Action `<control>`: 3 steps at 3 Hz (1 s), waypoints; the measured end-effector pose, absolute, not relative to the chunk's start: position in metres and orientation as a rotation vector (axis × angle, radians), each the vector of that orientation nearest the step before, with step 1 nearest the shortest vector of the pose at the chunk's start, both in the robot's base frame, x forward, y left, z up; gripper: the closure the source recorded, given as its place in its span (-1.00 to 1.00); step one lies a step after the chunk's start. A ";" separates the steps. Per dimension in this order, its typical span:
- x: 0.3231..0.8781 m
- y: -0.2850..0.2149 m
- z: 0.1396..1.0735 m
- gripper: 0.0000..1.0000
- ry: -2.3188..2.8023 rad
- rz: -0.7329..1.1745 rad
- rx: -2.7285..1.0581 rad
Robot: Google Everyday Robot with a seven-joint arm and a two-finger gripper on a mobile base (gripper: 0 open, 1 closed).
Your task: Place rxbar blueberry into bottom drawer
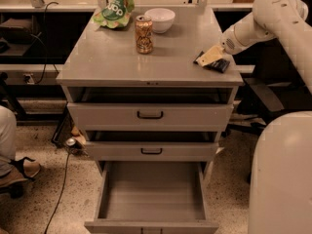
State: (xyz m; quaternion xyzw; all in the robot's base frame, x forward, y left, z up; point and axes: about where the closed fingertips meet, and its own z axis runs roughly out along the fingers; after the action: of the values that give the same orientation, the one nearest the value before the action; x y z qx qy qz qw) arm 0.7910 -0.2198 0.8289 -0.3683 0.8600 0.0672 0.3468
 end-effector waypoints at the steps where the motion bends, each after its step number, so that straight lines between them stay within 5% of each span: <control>1: 0.791 -0.220 0.829 1.00 2.231 0.174 -0.956; 3: 0.791 -0.220 0.829 1.00 2.230 0.174 -0.956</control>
Offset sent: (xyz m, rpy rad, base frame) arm -0.0444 0.0312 0.1844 -0.0453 -0.4272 0.1531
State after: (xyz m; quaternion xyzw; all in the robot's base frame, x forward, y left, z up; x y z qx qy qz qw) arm 0.7909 -0.2198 0.8291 -0.3684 0.8598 0.0671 0.3470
